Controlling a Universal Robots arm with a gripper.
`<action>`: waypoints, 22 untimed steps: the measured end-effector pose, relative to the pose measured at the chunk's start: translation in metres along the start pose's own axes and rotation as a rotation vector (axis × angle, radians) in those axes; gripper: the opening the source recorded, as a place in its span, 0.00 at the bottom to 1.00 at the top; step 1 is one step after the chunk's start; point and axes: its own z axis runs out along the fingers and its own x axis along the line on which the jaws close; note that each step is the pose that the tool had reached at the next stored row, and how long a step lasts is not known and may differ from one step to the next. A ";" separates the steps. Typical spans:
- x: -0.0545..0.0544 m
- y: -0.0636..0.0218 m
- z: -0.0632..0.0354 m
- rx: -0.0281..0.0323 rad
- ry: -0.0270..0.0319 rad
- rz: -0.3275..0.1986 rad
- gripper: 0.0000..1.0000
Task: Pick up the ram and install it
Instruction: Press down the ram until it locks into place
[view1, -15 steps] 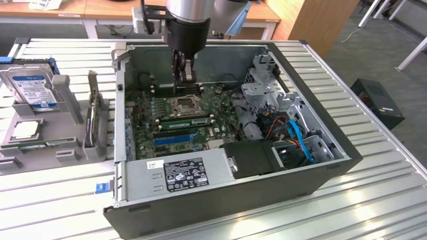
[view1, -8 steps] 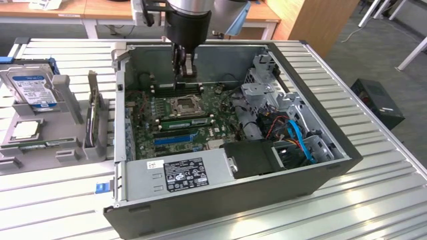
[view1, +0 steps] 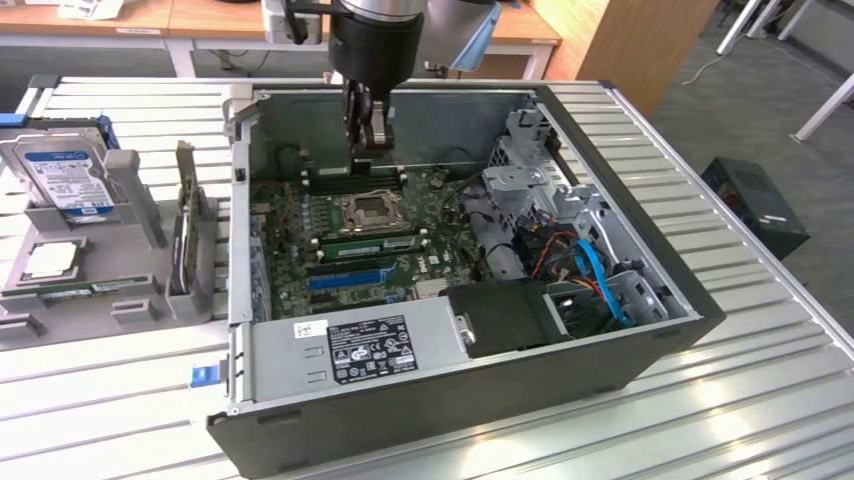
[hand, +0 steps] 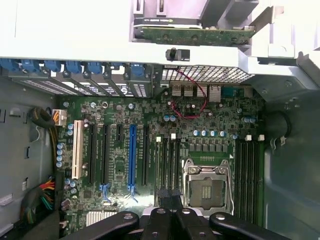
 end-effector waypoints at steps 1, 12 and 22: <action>0.000 0.0000 0.0000 0.0000 0.0000 0.000 0.10; 0.000 -0.0238 -0.0013 -0.0041 0.0001 0.000 0.10; 0.000 -0.0418 -0.0022 -0.0070 0.0000 0.000 0.10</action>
